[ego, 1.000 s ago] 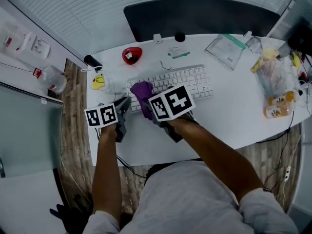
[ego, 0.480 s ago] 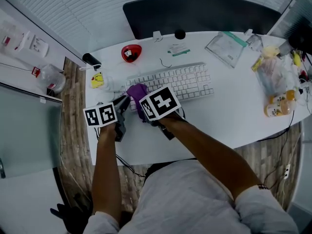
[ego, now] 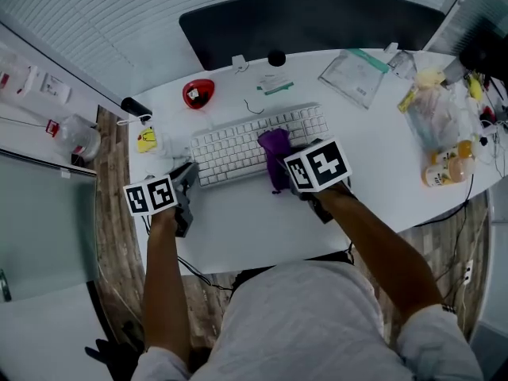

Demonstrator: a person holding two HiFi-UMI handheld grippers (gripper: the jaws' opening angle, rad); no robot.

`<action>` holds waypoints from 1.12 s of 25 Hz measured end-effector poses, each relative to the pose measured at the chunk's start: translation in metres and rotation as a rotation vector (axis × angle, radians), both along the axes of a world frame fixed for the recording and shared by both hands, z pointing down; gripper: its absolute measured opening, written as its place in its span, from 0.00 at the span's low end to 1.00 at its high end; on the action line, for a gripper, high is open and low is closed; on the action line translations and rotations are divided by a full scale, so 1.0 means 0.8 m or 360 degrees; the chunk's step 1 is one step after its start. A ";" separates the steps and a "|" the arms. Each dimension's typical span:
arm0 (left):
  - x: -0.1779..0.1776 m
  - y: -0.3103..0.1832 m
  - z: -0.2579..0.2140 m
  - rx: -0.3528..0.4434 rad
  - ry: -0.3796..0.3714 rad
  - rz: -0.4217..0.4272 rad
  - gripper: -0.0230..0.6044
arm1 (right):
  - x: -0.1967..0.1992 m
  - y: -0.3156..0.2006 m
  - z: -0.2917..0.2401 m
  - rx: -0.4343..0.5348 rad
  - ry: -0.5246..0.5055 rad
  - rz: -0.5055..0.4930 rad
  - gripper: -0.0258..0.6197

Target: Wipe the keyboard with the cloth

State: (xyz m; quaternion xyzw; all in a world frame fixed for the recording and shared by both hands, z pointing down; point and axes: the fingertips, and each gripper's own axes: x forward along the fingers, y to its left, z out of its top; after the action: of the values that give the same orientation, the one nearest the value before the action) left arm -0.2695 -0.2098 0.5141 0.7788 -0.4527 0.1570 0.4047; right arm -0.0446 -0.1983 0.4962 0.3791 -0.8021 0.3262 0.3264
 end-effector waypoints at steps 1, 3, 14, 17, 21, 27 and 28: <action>0.000 0.000 0.000 -0.0001 -0.0003 -0.0001 0.15 | 0.017 -0.001 0.000 0.0008 0.0019 0.0019 0.17; 0.000 0.000 0.000 -0.0004 -0.0007 -0.0006 0.15 | 0.050 -0.003 -0.001 0.0019 0.0056 0.0056 0.17; 0.001 0.000 -0.001 -0.0015 -0.0057 -0.0043 0.15 | 0.186 -0.013 -0.001 0.0016 0.0140 0.0255 0.17; 0.001 0.000 -0.002 -0.0013 -0.0080 -0.0047 0.15 | 0.196 -0.013 -0.006 0.0027 0.0135 0.0262 0.17; 0.002 0.001 -0.007 0.0005 -0.0130 -0.0042 0.15 | 0.184 -0.011 -0.031 0.0089 0.0033 0.0230 0.17; 0.009 0.010 -0.040 0.0128 -0.0246 -0.0010 0.15 | 0.139 -0.012 -0.087 0.0235 -0.0224 0.0163 0.17; 0.015 0.011 -0.052 0.0178 -0.0236 -0.0001 0.15 | 0.129 -0.013 -0.097 0.0261 -0.0277 0.0151 0.17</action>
State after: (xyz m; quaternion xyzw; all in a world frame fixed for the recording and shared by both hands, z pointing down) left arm -0.2577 -0.2008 0.4725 0.7863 -0.4897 0.1888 0.3261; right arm 0.0588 -0.2084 0.4189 0.4124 -0.8325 0.3063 0.2075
